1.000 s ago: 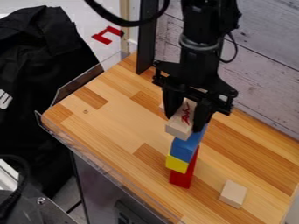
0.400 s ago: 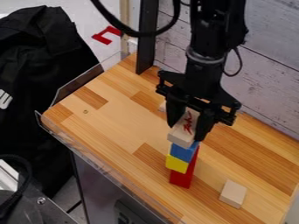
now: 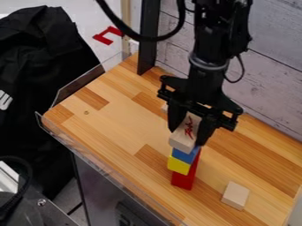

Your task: Move block to the top of blue rectangle on tower to left of table

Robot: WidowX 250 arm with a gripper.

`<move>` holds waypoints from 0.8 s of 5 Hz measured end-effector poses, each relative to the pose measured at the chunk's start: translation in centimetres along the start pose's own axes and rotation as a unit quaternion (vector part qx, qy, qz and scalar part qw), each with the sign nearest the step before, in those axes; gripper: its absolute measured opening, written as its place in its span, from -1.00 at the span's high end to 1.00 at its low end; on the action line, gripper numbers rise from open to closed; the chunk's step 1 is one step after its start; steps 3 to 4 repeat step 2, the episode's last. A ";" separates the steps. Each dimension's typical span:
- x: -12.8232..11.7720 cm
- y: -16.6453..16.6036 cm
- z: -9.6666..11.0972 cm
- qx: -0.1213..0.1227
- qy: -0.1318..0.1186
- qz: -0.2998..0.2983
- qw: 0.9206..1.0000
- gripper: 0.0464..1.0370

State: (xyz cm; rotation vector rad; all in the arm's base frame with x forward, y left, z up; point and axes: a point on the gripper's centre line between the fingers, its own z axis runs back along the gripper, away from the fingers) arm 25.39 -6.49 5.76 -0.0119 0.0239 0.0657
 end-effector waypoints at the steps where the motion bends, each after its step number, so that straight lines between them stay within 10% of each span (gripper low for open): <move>1: 0.1 0.0 0.0 0.003 -0.004 0.001 1.000 -0.03; 4: 0.1 0.0 0.0 0.003 -0.005 0.004 1.000 -0.15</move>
